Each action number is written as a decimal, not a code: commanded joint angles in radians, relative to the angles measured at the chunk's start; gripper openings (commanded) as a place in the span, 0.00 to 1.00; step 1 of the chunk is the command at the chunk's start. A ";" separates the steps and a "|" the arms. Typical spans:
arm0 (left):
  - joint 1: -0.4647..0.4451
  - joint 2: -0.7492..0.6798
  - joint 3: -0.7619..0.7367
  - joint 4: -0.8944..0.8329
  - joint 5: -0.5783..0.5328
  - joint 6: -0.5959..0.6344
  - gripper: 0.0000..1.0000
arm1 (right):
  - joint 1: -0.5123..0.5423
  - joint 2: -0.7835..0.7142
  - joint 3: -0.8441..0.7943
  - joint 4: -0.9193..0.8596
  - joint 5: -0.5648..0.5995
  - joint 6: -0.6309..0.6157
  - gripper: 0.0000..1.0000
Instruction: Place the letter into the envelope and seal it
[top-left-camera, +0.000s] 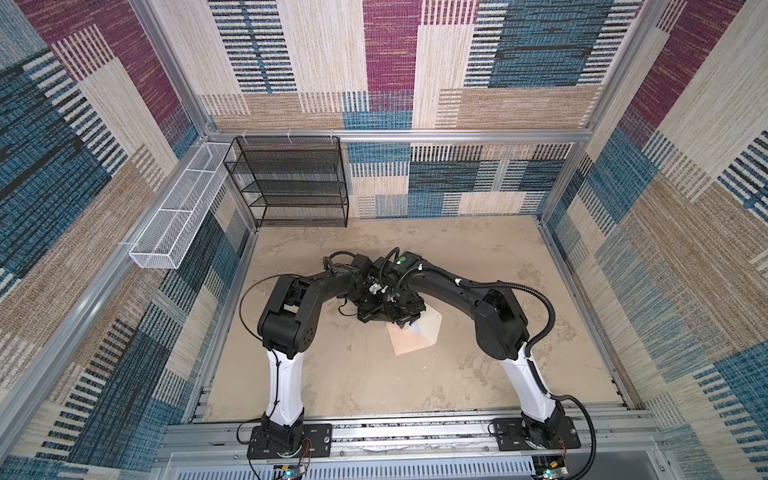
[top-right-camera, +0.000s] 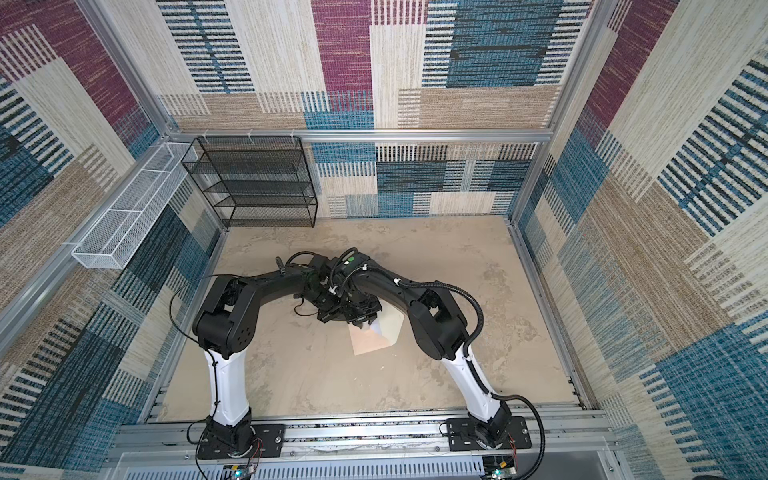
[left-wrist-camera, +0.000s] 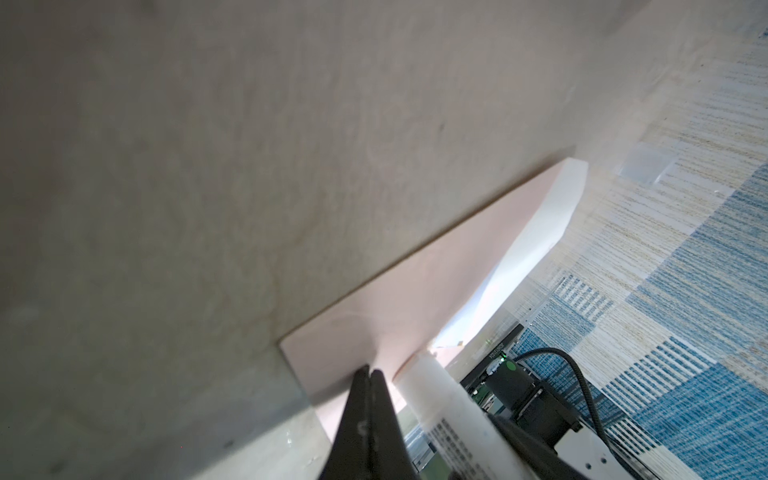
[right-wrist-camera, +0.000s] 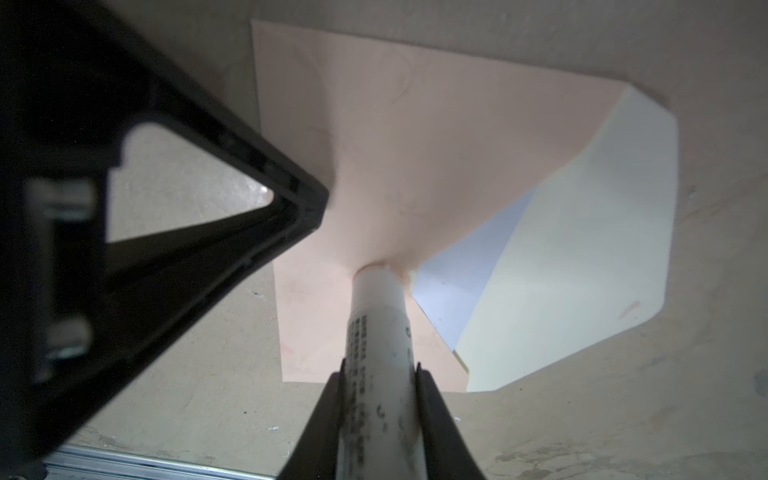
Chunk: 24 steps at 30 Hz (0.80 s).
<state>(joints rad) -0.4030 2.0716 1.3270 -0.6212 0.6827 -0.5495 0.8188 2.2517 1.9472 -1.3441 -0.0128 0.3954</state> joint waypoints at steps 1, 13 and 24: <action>-0.004 0.025 -0.008 -0.101 -0.181 0.035 0.00 | -0.007 0.015 -0.025 0.004 0.158 0.009 0.00; -0.004 0.037 -0.005 -0.104 -0.174 0.042 0.00 | -0.011 -0.024 0.045 0.002 0.073 -0.006 0.00; -0.004 0.059 0.003 -0.106 -0.169 0.044 0.00 | -0.010 -0.197 -0.025 0.003 -0.020 0.013 0.00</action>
<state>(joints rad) -0.4015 2.1006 1.3457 -0.6518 0.6949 -0.5240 0.8082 2.0781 1.9362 -1.3441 -0.0189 0.3923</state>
